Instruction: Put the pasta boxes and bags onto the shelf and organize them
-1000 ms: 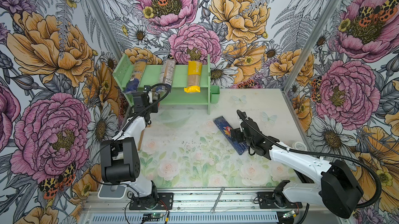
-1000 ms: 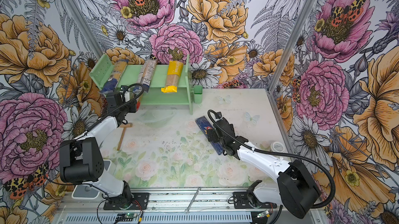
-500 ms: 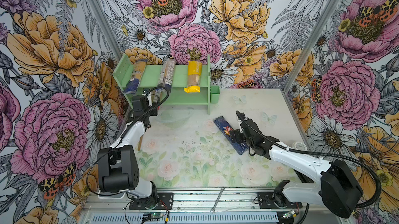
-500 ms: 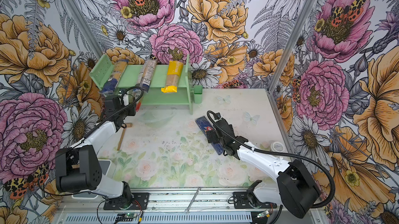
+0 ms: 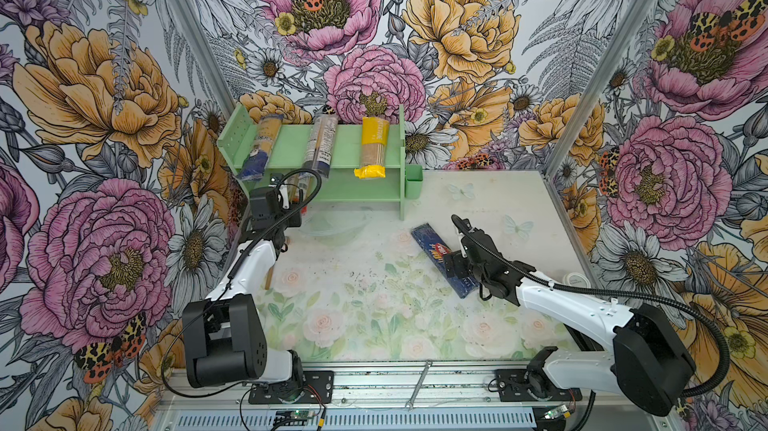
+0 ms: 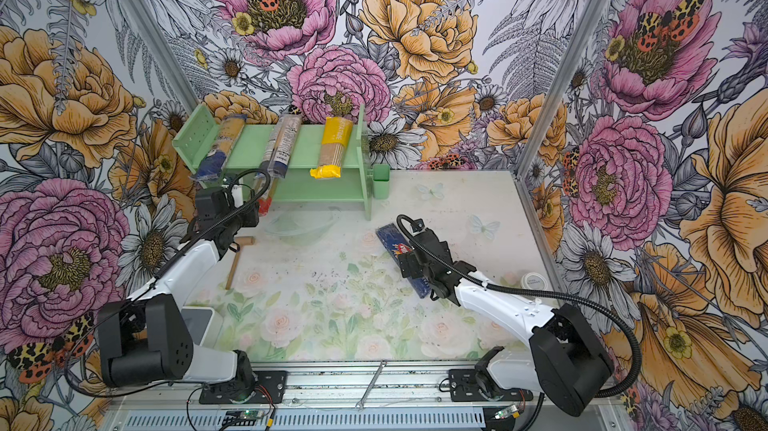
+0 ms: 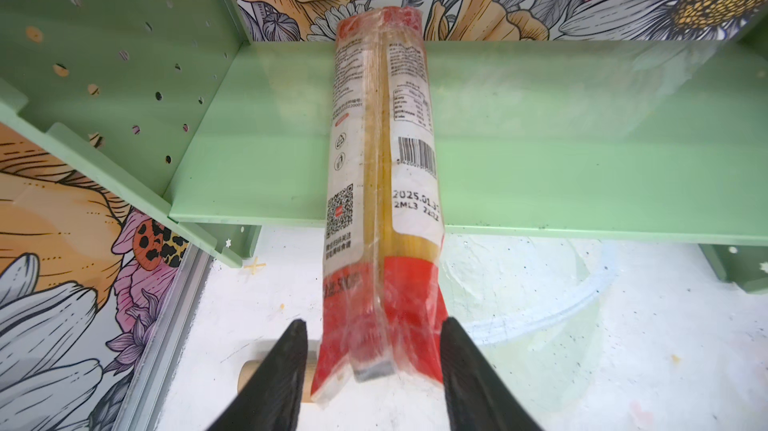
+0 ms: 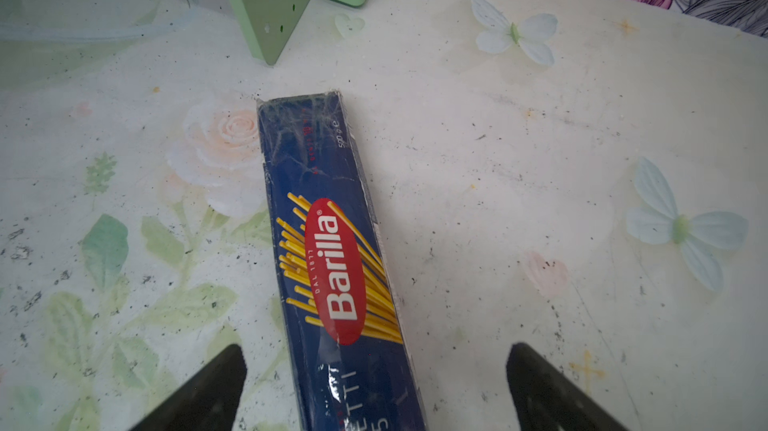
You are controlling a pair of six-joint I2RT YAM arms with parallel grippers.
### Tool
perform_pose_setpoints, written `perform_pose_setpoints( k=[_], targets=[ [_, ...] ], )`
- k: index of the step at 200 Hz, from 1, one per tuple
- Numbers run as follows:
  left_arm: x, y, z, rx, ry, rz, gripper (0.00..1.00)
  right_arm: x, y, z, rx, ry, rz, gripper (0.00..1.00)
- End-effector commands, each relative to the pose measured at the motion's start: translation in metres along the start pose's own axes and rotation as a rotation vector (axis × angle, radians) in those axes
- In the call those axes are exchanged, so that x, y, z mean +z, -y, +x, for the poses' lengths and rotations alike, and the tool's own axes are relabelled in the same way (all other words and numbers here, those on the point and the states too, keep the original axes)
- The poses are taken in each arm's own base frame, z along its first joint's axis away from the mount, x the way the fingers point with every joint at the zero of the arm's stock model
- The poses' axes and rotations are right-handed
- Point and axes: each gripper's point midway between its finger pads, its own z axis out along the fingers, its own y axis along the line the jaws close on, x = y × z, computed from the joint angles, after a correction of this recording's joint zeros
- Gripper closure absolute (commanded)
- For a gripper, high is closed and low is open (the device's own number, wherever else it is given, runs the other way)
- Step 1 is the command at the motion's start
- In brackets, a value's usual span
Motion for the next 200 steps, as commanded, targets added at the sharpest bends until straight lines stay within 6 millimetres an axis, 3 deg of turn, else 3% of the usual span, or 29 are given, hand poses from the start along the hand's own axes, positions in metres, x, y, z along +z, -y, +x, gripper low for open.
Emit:
perform_pose_setpoints(
  k=[1, 29, 73, 145, 200],
  targets=[
    [-0.018, 0.005, -0.004, -0.047, 0.020, 0.037, 0.46, -0.003, 0.013, -0.014, 0.045, 0.015, 0.068, 0.00],
    [-0.031, 0.007, -0.001, -0.070, 0.030, 0.048, 0.44, -0.002, 0.019, -0.009, 0.057, -0.017, 0.104, 0.00],
    [-0.040, 0.029, 0.002, -0.121, 0.034, 0.145, 0.44, 0.000, 0.037, -0.001, 0.087, -0.060, 0.191, 0.00],
    [-0.054, 0.078, 0.032, -0.117, -0.030, 0.238, 0.41, 0.010, 0.081, 0.043, 0.291, -0.244, 0.271, 0.00],
    [-0.062, 0.107, 0.057, -0.110, -0.070, 0.272, 0.41, 0.031, 0.071, 0.066, 0.278, -0.363, 0.237, 0.01]
  ],
)
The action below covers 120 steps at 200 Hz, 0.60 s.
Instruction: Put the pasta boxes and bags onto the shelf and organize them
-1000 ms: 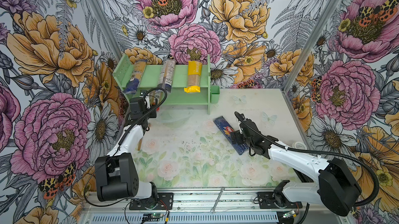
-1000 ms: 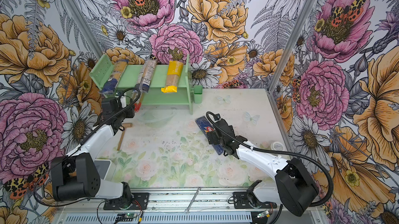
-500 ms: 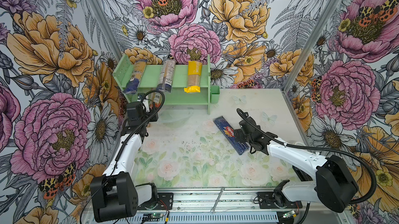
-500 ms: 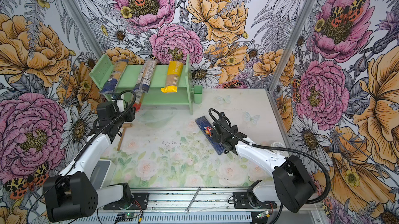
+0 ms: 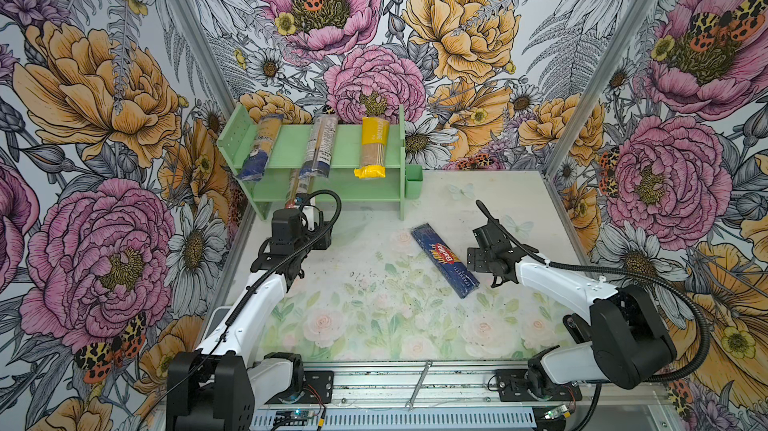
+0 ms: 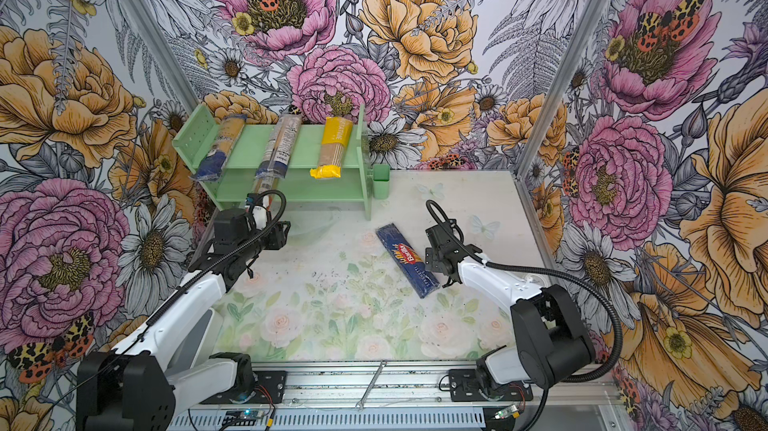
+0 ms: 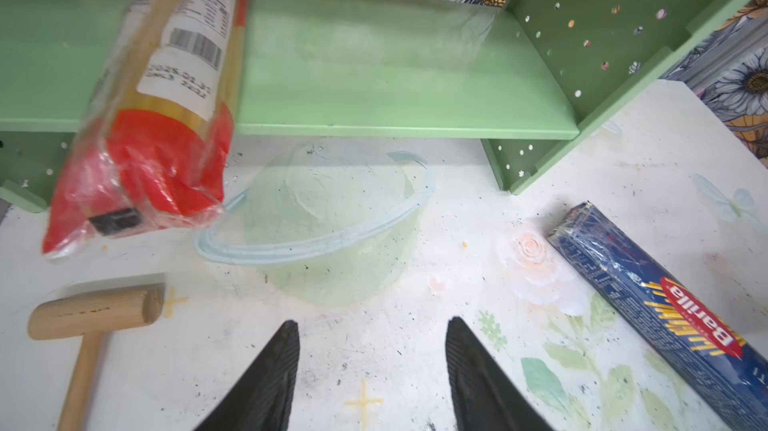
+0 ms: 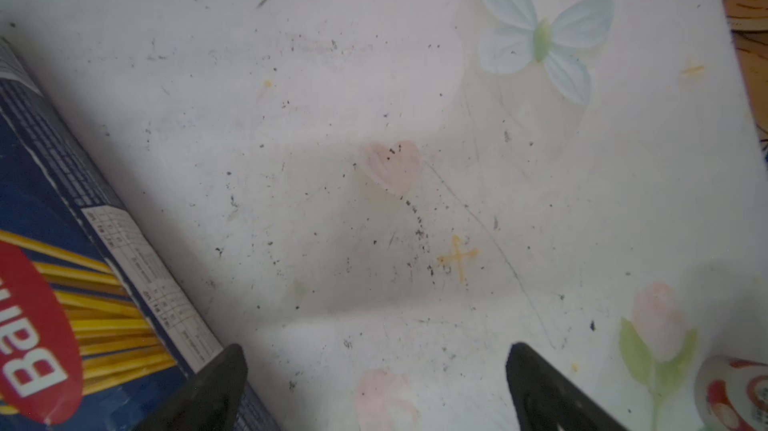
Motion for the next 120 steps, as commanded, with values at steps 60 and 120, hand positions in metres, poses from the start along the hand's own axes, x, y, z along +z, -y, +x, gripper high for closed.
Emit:
perform_pose_setpoints(
  k=[60, 120],
  targets=[
    [-0.002, 0.016, 0.028, -0.044, -0.063, 0.041, 0.41, 0.012, -0.047, 0.006, -0.089, -0.079, -0.079, 0.00],
    [0.001, 0.022, 0.041, -0.051, -0.094, 0.069, 0.40, 0.008, -0.126, 0.013, -0.216, -0.091, -0.193, 0.01]
  ],
)
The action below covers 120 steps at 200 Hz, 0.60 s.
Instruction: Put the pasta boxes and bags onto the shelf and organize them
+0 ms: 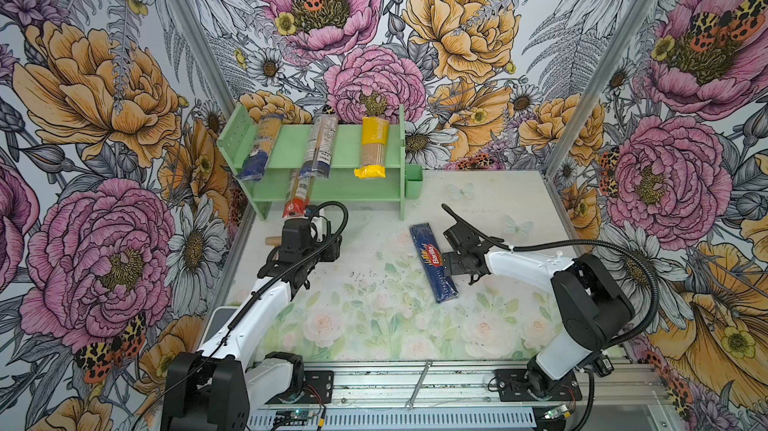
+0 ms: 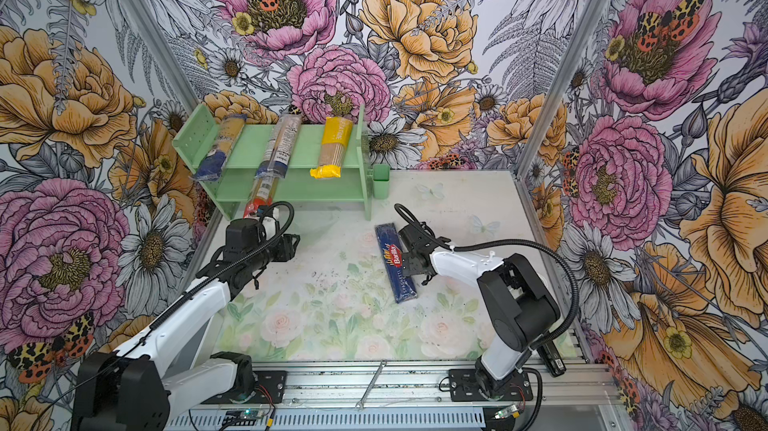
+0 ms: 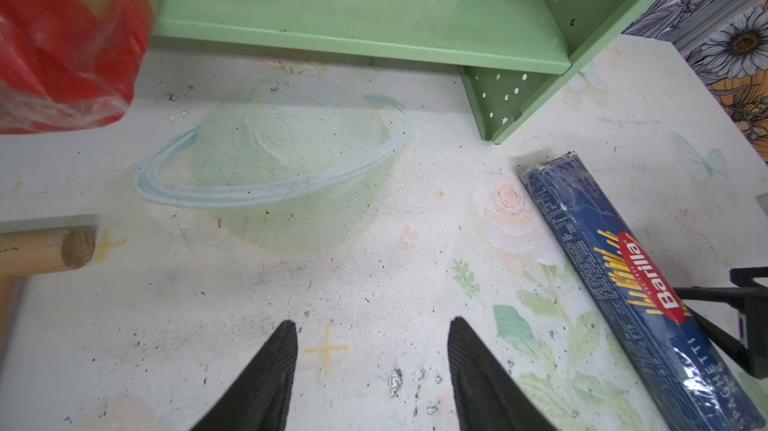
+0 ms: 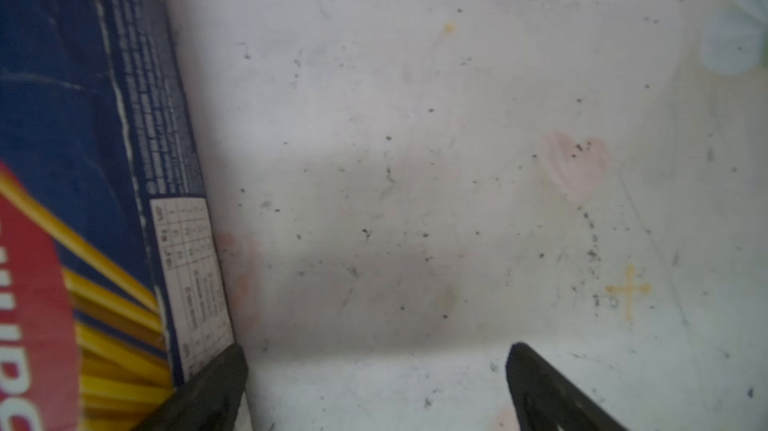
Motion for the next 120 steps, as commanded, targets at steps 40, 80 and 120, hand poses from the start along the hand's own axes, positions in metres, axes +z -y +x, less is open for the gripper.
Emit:
perform_pose_setpoints(
  k=[40, 80, 120],
  targets=[
    [0.000, 0.015, 0.014, 0.000, -0.012, 0.070, 0.37, -0.002, -0.088, -0.010, -0.071, 0.019, -0.225, 0.01],
    [-0.001, 0.026, 0.026, 0.001, 0.000, 0.108, 0.35, -0.007, -0.098, -0.013, -0.077, 0.039, -0.273, 0.01],
    [-0.008, 0.051, 0.039, 0.031, 0.018, 0.196, 0.35, -0.018, -0.077, -0.016, -0.058, 0.071, -0.253, 0.01]
  ],
)
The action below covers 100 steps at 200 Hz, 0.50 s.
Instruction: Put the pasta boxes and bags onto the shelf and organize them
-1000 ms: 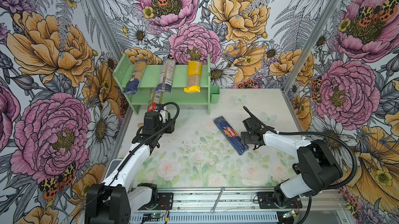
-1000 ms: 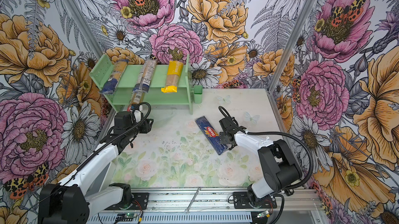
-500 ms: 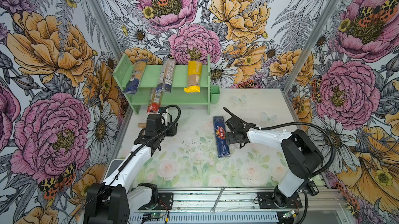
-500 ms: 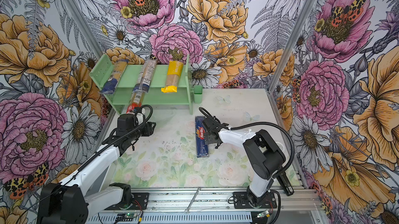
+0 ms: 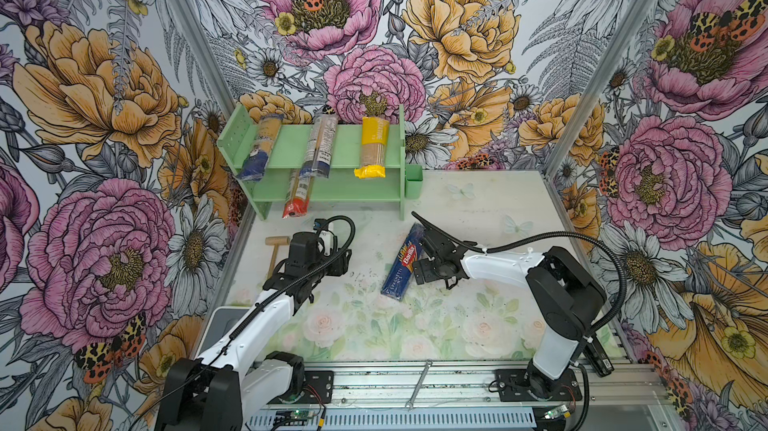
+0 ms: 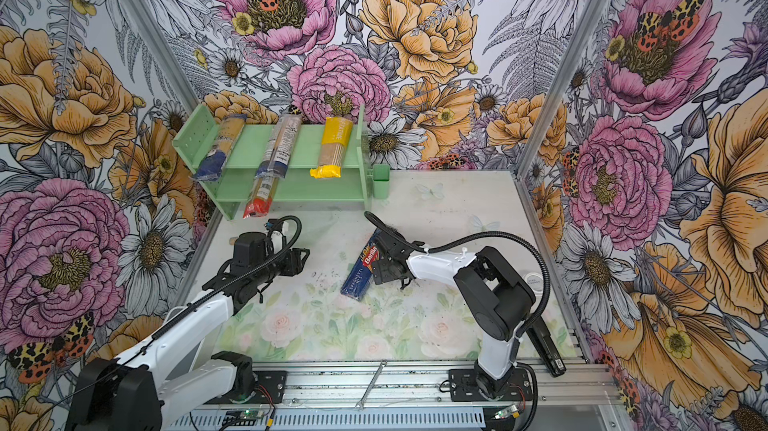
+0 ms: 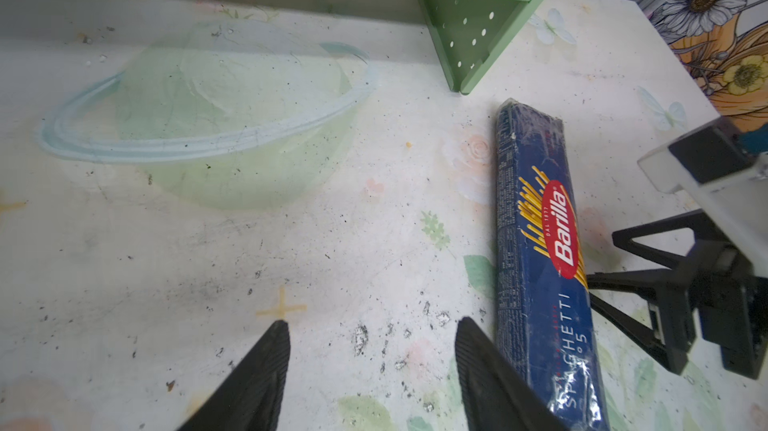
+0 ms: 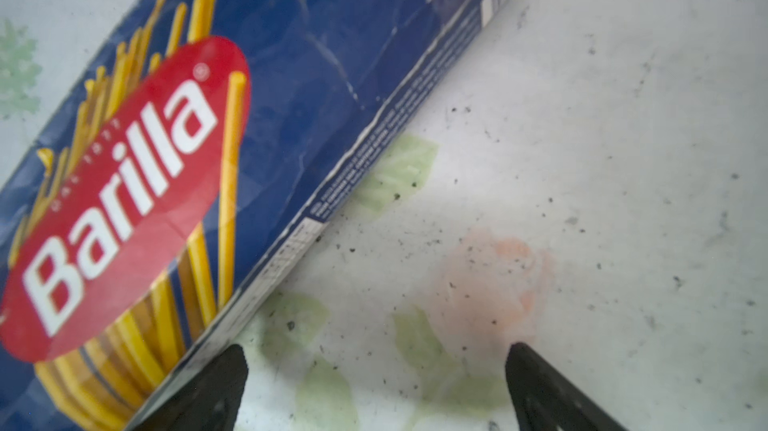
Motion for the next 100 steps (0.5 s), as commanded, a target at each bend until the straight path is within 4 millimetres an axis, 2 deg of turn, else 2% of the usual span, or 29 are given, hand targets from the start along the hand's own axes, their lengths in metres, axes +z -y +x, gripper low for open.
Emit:
perform_pose_setpoints(
  k=[1, 59, 100],
  targets=[
    [-0.005, 0.024, -0.004, 0.015, 0.060, 0.093, 0.35, -0.019, 0.004, -0.017, 0.027, 0.079, -0.030, 0.01],
    [-0.011, 0.053, 0.007, -0.020, 0.086, 0.167, 0.34, -0.044, 0.043, -0.016, 0.101, 0.125, -0.030, 0.01],
    [0.000, 0.073, 0.015, 0.002, 0.057, 0.208, 0.33, -0.059, 0.062, -0.019, 0.132, 0.169, -0.024, 0.00]
  ],
)
